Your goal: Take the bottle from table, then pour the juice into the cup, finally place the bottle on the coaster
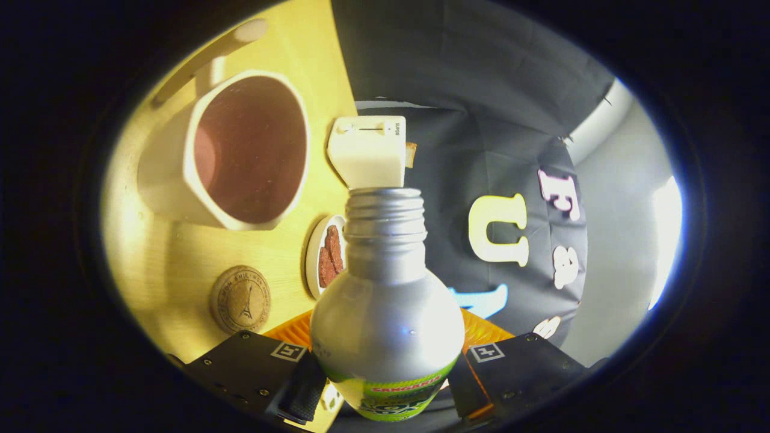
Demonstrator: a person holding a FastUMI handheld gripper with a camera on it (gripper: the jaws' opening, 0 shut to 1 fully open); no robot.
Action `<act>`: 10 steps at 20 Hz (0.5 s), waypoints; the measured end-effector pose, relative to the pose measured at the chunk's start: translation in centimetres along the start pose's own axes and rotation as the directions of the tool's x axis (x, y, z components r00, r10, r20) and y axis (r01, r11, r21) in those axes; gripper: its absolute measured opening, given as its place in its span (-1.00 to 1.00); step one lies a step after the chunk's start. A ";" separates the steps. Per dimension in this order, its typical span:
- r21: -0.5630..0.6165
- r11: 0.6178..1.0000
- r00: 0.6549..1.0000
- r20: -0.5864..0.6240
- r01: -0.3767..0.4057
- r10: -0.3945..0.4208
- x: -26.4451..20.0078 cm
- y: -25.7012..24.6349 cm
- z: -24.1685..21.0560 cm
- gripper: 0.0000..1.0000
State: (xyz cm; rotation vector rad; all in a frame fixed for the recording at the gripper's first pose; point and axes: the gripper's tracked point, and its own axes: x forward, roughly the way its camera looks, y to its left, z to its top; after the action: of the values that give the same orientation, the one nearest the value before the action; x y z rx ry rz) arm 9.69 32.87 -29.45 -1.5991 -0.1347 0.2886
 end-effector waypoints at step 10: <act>0.319 0.947 0.997 -0.066 -0.025 0.049 -0.8 1.2 -1.3 0.66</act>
State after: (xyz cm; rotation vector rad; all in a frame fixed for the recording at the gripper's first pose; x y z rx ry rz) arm 9.18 31.39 -30.48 -1.2901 -0.0003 0.2654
